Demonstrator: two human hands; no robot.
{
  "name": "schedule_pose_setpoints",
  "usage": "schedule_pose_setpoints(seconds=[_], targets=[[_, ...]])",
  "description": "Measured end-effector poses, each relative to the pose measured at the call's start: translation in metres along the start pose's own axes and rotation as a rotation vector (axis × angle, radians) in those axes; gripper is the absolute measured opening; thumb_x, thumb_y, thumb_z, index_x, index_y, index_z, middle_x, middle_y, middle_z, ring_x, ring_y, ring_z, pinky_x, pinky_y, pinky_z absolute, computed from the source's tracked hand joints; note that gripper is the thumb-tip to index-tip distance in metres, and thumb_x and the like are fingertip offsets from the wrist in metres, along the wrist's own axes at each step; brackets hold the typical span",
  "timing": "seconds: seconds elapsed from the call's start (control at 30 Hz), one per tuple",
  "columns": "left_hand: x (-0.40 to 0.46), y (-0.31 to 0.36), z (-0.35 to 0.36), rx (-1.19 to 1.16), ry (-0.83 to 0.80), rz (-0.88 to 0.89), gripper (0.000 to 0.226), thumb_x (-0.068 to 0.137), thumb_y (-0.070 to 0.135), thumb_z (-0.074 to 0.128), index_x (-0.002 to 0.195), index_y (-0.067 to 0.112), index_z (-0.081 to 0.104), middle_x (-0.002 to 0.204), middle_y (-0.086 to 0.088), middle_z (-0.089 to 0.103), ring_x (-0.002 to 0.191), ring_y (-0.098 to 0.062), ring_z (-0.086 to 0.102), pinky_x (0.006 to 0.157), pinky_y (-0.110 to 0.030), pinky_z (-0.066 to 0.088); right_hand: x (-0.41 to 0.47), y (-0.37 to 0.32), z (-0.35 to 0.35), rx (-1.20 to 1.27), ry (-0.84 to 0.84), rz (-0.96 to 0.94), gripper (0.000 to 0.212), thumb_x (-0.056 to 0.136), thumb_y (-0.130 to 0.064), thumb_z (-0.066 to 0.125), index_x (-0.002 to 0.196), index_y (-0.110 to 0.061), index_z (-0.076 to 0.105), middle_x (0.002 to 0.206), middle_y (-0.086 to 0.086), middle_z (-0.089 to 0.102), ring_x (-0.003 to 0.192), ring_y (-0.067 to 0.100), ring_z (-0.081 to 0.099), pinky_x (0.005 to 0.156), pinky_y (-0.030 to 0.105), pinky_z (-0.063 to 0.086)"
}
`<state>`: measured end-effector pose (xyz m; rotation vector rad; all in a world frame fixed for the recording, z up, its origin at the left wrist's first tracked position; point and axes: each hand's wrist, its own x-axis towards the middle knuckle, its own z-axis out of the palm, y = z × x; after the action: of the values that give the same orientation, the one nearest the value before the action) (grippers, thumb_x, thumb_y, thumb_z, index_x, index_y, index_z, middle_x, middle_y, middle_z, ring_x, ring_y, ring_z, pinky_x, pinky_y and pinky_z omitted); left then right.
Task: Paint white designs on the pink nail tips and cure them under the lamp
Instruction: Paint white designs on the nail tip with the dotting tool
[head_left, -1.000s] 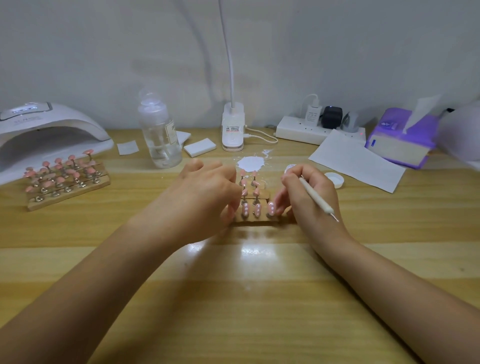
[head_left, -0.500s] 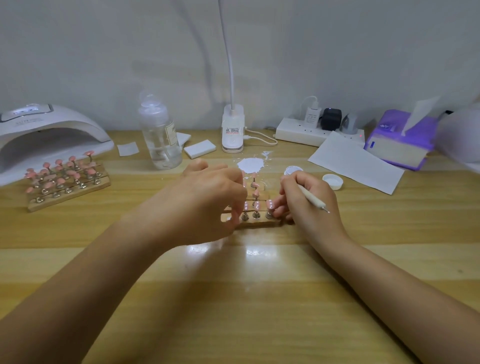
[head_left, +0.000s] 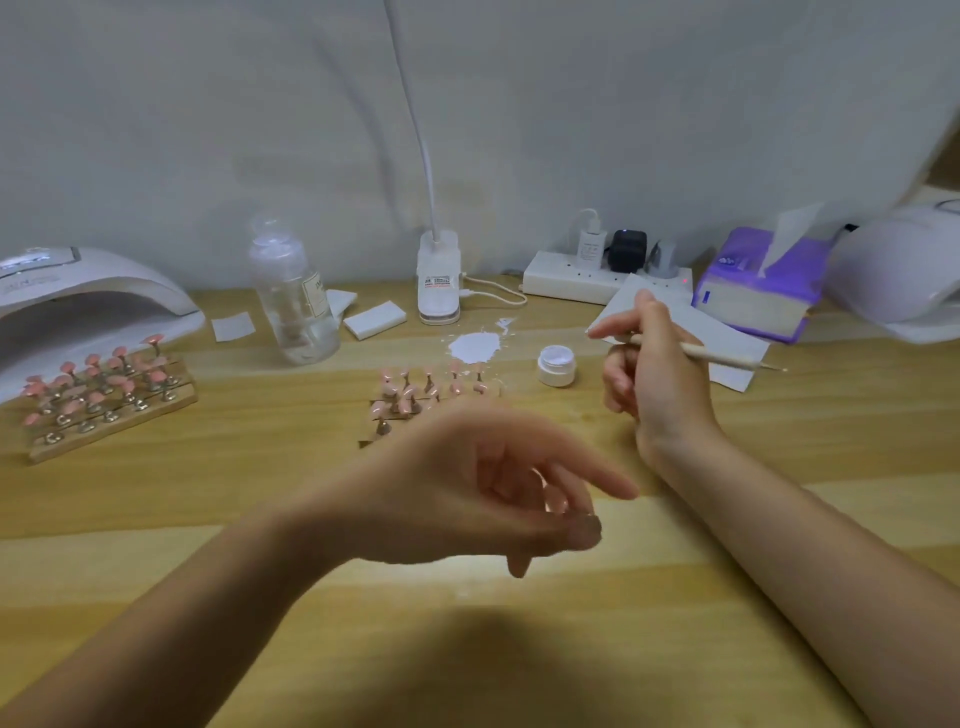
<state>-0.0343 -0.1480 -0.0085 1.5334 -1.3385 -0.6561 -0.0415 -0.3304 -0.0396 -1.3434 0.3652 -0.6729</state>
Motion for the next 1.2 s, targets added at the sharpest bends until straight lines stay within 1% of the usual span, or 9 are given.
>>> schedule_pose_setpoints(seconds=[0.17,0.27,0.33,0.43,0.6,0.8,0.97,1.1,1.2], targets=[[0.019,-0.015,0.017,-0.031,0.065,-0.151,0.015,0.073,0.019,0.069,0.087,0.013,0.072,0.077,0.010,0.071,0.071,-0.008,0.067,0.062,-0.022,0.056,0.016,-0.002,-0.019,0.067,0.057,0.014,0.056,0.098,-0.047,0.027,0.071,-0.022,0.070,0.036,-0.007,0.030,0.034,0.005,0.027,0.036,0.014,0.027],[0.034,-0.019,0.030,0.006,0.166,-0.173,0.024,0.066,0.032,0.067,0.083,0.017,0.073,0.073,0.009,0.069,0.065,-0.016,0.058,0.056,-0.021,0.055,0.021,-0.001,-0.027,0.045,0.131,-0.046,0.052,0.098,-0.045,0.027,0.076,-0.028,0.071,0.041,-0.017,0.039,0.042,0.000,0.034,0.044,0.009,0.031],[0.041,-0.022,0.040,-0.059,0.251,-0.151,0.022,0.069,0.025,0.069,0.084,0.010,0.074,0.072,0.007,0.067,0.062,-0.019,0.055,0.051,-0.018,0.052,0.024,0.002,-0.031,-0.003,0.156,-0.121,0.042,0.099,-0.039,0.033,0.079,-0.030,0.068,0.049,-0.019,0.047,0.050,-0.004,0.042,0.051,0.006,0.035],[0.045,-0.030,0.049,-0.162,0.342,-0.160,0.019,0.073,0.011,0.069,0.089,0.002,0.072,0.077,-0.005,0.067,0.058,-0.011,0.061,0.052,-0.020,0.054,0.026,0.007,-0.032,-0.075,0.164,-0.190,0.026,0.096,-0.033,0.046,0.074,-0.024,0.056,0.051,-0.011,0.051,0.046,-0.005,0.045,0.046,0.008,0.035],[0.046,-0.041,0.052,-0.234,0.462,-0.172,0.013,0.080,0.003,0.066,0.090,0.009,0.071,0.060,0.007,0.067,0.054,-0.004,0.064,0.048,-0.016,0.050,0.023,0.012,-0.028,-0.129,0.104,-0.224,0.030,0.085,-0.034,0.063,0.063,-0.019,0.049,0.048,-0.013,0.061,0.045,-0.006,0.051,0.046,0.006,0.037],[0.047,-0.042,0.051,-0.303,0.543,-0.155,0.017,0.086,0.004,0.059,0.096,0.013,0.068,0.087,0.003,0.066,0.059,-0.001,0.064,0.049,-0.015,0.051,0.025,0.009,-0.017,-0.098,0.088,-0.230,0.035,0.082,-0.032,0.067,0.058,-0.016,0.047,0.039,-0.011,0.053,0.037,-0.002,0.045,0.040,0.009,0.035],[0.046,-0.046,0.051,-0.351,0.540,-0.160,0.010,0.081,0.004,0.065,0.076,0.009,0.072,0.078,0.009,0.070,0.078,-0.003,0.068,0.056,-0.018,0.054,0.039,0.012,-0.007,-0.293,0.122,-0.268,0.047,0.082,-0.040,0.066,0.050,-0.015,0.043,0.042,-0.010,0.048,0.045,0.000,0.047,0.052,0.013,0.038],[0.047,-0.047,0.051,-0.356,0.584,-0.147,0.029,0.078,0.002,0.069,0.059,0.024,0.071,0.076,0.013,0.071,0.074,-0.005,0.069,0.051,-0.017,0.051,0.047,0.022,0.003,-0.389,0.130,-0.340,0.043,0.082,-0.040,0.066,0.053,-0.018,0.042,0.049,-0.004,0.048,0.046,0.002,0.043,0.052,0.016,0.034],[0.049,-0.047,0.050,-0.365,0.609,-0.148,0.026,0.079,0.003,0.067,0.064,0.023,0.071,0.072,0.010,0.071,0.068,-0.008,0.070,0.050,-0.016,0.050,0.046,0.033,0.008,-0.455,0.146,-0.414,0.040,0.077,-0.040,0.070,0.057,-0.024,0.039,0.050,-0.010,0.046,0.049,-0.001,0.045,0.052,0.015,0.033]])
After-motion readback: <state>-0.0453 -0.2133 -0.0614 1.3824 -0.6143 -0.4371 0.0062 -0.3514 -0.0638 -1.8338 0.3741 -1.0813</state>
